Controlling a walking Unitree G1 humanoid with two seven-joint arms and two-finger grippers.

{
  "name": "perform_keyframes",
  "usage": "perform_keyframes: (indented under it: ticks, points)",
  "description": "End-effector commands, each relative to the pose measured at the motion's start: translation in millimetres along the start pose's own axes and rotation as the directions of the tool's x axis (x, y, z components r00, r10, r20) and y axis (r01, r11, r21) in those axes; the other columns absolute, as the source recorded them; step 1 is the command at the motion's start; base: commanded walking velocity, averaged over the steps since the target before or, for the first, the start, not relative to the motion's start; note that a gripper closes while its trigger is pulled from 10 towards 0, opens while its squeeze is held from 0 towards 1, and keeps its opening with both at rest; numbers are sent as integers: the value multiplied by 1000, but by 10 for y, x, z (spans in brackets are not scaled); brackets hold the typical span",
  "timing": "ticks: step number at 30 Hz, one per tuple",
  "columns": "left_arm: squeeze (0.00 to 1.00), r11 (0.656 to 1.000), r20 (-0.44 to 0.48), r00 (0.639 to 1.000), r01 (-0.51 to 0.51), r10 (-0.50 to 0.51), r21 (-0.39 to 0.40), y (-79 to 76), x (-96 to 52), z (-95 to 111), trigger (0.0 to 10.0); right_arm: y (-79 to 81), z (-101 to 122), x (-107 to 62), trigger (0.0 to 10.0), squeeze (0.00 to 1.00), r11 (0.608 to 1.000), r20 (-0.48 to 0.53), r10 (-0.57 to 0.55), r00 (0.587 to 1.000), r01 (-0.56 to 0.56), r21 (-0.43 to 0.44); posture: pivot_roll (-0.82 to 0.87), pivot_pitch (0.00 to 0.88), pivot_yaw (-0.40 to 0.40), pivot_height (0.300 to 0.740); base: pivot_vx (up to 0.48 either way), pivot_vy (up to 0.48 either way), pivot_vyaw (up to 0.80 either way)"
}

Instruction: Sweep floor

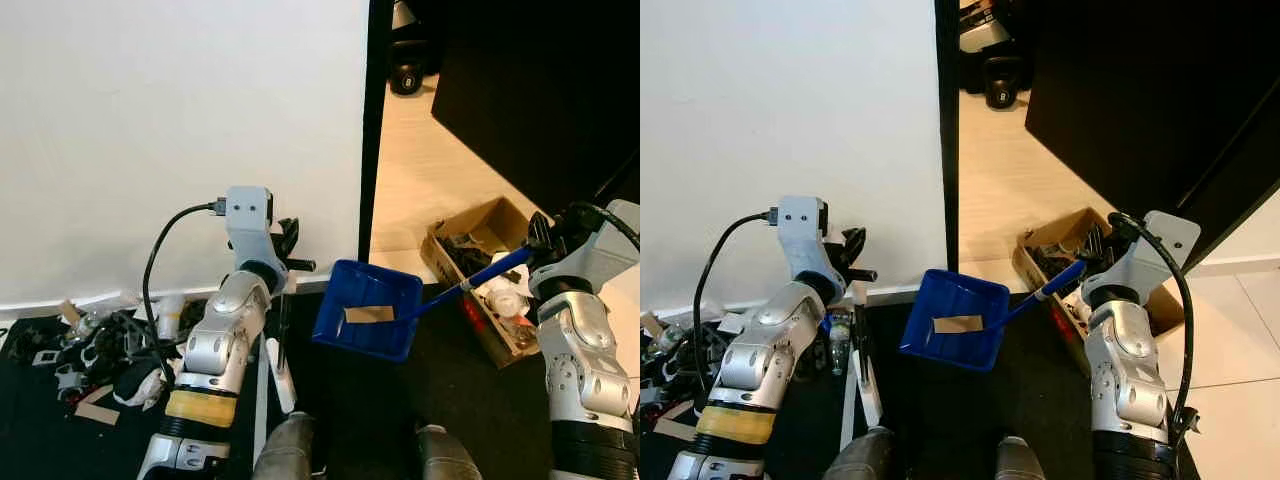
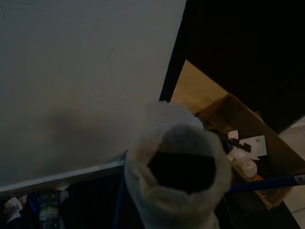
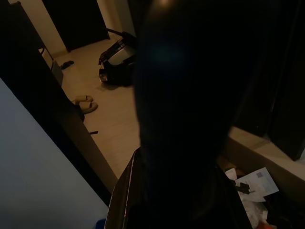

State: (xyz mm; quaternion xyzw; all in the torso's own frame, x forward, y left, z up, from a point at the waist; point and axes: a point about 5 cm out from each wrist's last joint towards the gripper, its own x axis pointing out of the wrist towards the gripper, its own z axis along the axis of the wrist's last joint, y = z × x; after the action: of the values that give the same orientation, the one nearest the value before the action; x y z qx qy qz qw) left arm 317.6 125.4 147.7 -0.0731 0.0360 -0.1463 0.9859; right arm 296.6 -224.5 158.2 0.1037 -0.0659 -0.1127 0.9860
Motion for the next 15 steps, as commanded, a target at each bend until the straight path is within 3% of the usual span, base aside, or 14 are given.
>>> perform_keyframes:
  ticks: [1,15]
  points:
    - [0,1000,17,1000,0,0,21,-7,11,33,10000,40,49,10,10000,0,999,32,11,999,-12,33,11,131,73,740,0,0,0]
    - [0,1000,24,1000,-14,14,16,5,27,29,10000,43,52,37,10000,0,999,33,18,999,-19,28,12,117,58,740,0,0,0]
